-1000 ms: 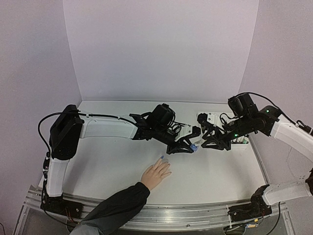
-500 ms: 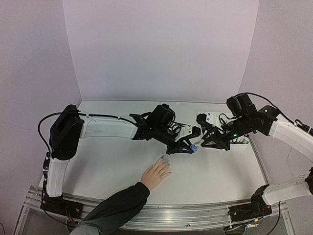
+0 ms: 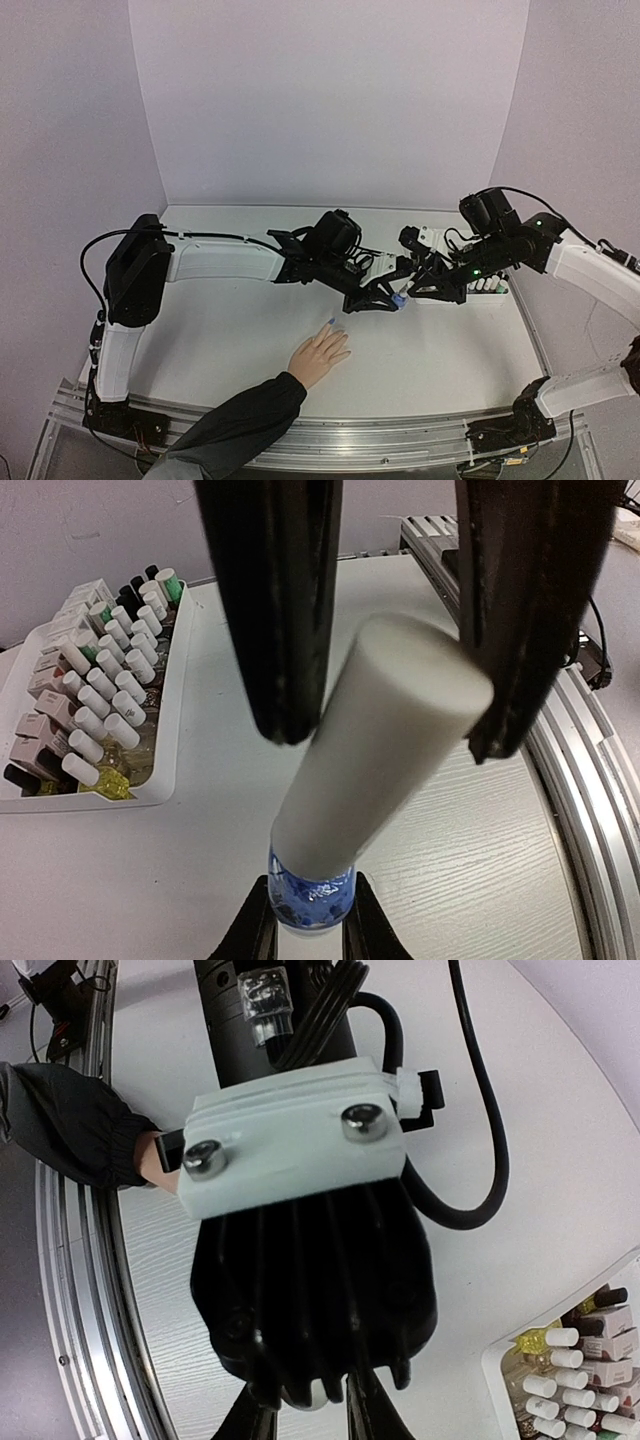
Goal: Paint the nails
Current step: Screw the nail polish bottle cap onto the nail polish bottle.
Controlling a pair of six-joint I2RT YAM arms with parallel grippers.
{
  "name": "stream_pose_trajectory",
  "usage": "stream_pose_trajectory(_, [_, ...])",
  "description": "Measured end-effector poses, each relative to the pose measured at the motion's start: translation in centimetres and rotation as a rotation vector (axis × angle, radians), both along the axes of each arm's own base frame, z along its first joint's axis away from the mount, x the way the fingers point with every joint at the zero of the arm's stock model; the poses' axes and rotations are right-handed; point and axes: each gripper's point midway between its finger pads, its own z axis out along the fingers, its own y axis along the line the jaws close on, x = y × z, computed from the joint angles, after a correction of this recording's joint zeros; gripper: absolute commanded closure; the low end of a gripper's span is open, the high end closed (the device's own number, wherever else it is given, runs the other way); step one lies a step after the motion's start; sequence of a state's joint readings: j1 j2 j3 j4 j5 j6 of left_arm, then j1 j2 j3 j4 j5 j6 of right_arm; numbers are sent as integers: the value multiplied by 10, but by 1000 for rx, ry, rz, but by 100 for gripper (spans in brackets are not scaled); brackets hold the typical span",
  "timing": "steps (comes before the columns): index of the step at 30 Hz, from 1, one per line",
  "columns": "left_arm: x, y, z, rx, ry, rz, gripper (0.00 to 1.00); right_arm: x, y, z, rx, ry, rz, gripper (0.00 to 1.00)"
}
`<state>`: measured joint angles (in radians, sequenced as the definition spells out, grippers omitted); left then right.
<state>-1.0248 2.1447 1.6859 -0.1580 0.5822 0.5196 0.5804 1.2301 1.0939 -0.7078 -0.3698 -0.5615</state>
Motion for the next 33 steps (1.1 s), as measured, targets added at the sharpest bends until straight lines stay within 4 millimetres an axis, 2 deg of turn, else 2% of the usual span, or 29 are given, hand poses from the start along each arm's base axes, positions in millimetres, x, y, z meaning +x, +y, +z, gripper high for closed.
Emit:
stream_pose_trajectory(4, [0, -1, 0, -1, -1, 0, 100, 0, 0, 0, 4, 13, -14, 74])
stream_pose_trajectory(9, [1, -1, 1, -3, -3, 0, 100, 1, 0, 0, 9, 29, -31, 78])
stream_pose_trajectory(22, [1, -1, 2, -4, -3, 0, 100, 8, 5, -1, 15, 60, -60, 74])
stream_pose_trajectory(27, [1, -1, 1, -3, -3, 0, 100, 9, 6, 2, 24, 61, -69, 86])
stream_pose_trajectory(33, [0, -1, 0, 5, 2, 0, 100, 13, 5, 1, 24, 67, -93, 94])
